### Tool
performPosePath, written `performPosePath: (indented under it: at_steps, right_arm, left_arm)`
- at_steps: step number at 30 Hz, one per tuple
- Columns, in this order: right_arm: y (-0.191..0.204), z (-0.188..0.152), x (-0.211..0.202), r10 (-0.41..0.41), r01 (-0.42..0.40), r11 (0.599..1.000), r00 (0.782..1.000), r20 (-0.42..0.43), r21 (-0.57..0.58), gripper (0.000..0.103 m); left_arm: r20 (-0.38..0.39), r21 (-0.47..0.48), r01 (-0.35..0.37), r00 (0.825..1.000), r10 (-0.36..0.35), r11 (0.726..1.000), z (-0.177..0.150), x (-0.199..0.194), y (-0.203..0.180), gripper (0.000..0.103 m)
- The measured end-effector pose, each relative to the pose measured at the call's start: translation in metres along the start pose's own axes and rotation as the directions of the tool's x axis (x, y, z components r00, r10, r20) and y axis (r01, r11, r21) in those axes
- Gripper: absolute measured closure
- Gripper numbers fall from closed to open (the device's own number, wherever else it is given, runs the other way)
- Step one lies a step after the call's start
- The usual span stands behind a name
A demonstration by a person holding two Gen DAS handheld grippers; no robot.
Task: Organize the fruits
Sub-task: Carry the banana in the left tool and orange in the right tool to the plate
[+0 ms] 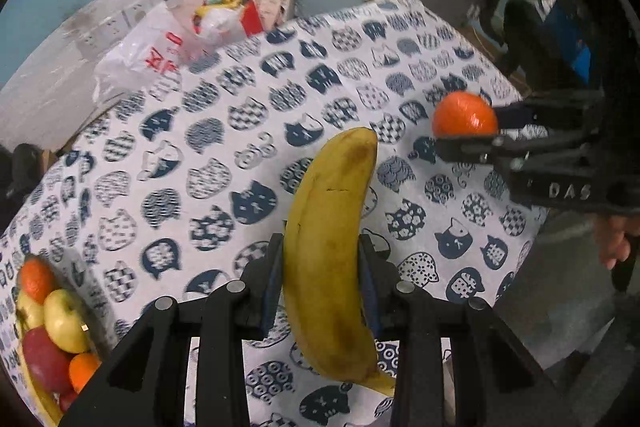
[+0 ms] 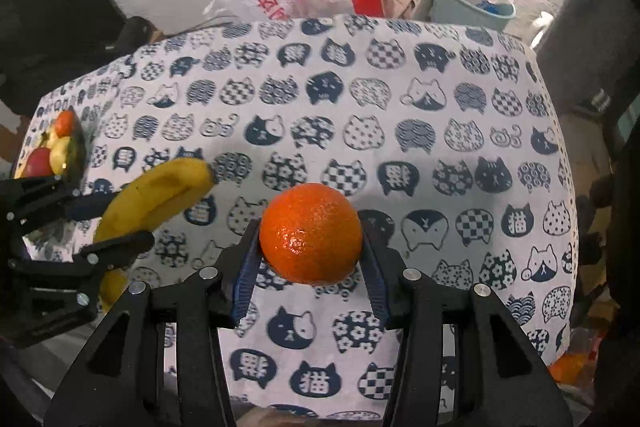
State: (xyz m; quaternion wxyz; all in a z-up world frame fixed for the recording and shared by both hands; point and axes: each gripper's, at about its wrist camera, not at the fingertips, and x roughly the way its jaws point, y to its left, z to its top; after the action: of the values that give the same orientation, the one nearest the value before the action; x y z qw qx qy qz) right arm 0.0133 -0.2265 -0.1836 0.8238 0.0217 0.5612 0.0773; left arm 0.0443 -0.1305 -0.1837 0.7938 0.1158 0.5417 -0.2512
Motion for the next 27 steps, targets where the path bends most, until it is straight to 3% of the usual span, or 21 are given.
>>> performPosePath:
  at_steps: [15, 27]
  right_arm:
    - [0.079, 0.017, -0.019, 0.08, -0.073, 0.99, 0.995, 0.052, -0.122, 0.057]
    - [0.152, 0.031, -0.011, 0.142, -0.131, 0.967, 0.989, 0.037, -0.22, 0.056]
  left_arm:
    - [0.101, -0.146, -0.092, 0.989, 0.108, 0.985, -0.025, -0.074, 0.061, 0.068]
    - [0.124, -0.297, -0.143, 0.975, 0.187, 0.944, -0.063, -0.113, 0.125, 0.068]
